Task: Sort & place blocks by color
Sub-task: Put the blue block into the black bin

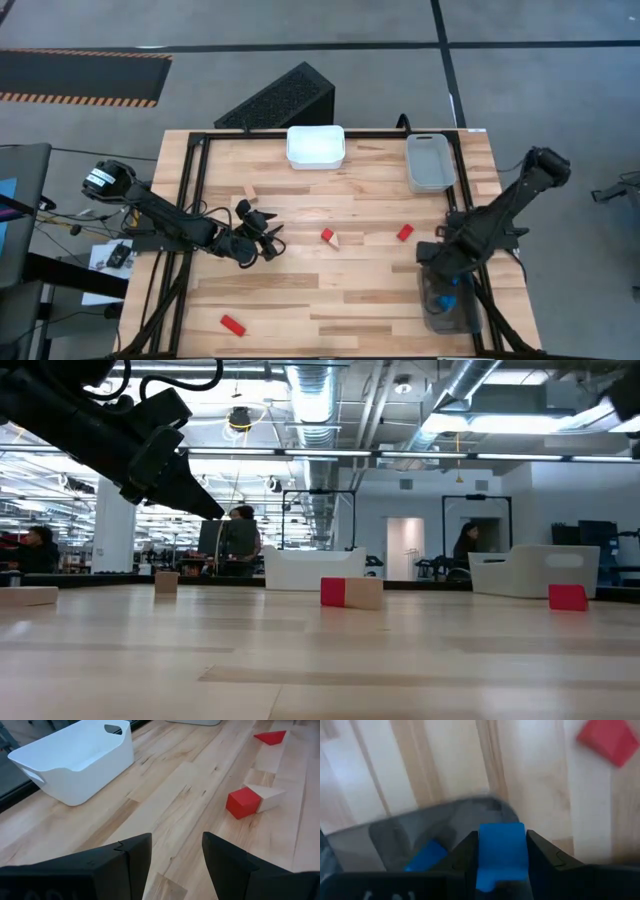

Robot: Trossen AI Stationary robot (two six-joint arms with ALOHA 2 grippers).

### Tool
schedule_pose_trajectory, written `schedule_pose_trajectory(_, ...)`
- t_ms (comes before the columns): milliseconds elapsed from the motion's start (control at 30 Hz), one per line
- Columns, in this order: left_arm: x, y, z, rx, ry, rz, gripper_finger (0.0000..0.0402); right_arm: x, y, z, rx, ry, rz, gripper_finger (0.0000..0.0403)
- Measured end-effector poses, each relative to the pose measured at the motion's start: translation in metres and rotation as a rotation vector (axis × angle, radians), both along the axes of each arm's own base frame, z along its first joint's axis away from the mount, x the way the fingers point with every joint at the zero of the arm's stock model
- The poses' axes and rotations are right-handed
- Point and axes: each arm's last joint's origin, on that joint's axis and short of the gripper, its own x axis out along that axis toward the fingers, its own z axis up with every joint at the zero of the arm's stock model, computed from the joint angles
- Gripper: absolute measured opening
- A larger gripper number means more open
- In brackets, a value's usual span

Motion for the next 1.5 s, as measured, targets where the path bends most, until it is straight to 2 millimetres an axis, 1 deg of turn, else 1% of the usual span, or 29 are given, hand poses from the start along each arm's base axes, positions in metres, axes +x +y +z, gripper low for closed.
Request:
schedule_pose_trajectory(133, 0.000, 0.000, 0.000, 0.001, -0.004, 0.004, 0.0166, -0.013, 0.011, -0.005, 0.017, -0.039, -0.019, 0.0134)
schedule_pose_trajectory(233, 0.000, 0.000, 0.001, -0.003, -0.013, 0.007, 0.0166, -0.019, 0.019, -0.005, 0.014, -0.081, -0.030, 0.0134)
schedule_pose_trajectory(333, 0.000, 0.000, 0.001, -0.019, -0.025, 0.018, 0.0166, -0.024, 0.027, -0.005, 0.046, -0.098, -0.033, 0.0134)
schedule_pose_trajectory(467, 0.000, 0.000, 0.001, -0.031, -0.033, 0.025, 0.0166, -0.032, 0.032, -0.005, 0.052, -0.099, -0.052, 0.0134)
schedule_pose_trajectory(600, 0.000, 0.000, 0.001, -0.037, -0.038, 0.029, 0.0166, -0.037, 0.037, 0.000, 0.063, -0.104, -0.038, 0.0135)
schedule_pose_trajectory(733, 0.000, 0.000, 0.001, -0.036, -0.041, 0.035, 0.0166, -0.039, 0.048, 0.010, 0.149, -0.115, -0.013, 0.0135)
schedule_pose_trajectory(900, 0.000, 0.000, 0.001, -0.044, -0.049, 0.044, 0.0166, -0.043, 0.062, 0.010, 0.215, -0.149, 0.030, 0.0135)
schedule_pose_trajectory(1000, 0.000, 0.000, 0.001, -0.045, -0.049, 0.044, 0.0166, -0.044, 0.067, 0.005, 0.194, -0.157, 0.010, 0.0135)
schedule_pose_trajectory(1133, 0.000, 0.000, 0.001, -0.053, -0.053, 0.050, 0.0166, -0.041, 0.076, -0.010, 0.129, -0.127, -0.012, 0.0143)
schedule_pose_trajectory(1333, 0.000, 0.000, 0.001, -0.055, -0.055, 0.053, 0.0166, -0.031, 0.088, -0.037, 0.039, -0.088, -0.039, 0.0173)
schedule_pose_trajectory(1400, 0.000, 0.001, 0.001, -0.048, -0.059, 0.061, 0.0166, -0.026, 0.090, -0.047, 0.006, -0.066, -0.067, 0.0184)
schedule_pose_trajectory(1500, 0.000, 0.001, 0.001, -0.041, -0.060, 0.066, 0.0166, -0.020, 0.090, -0.057, -0.013, -0.004, -0.088, 0.0205)
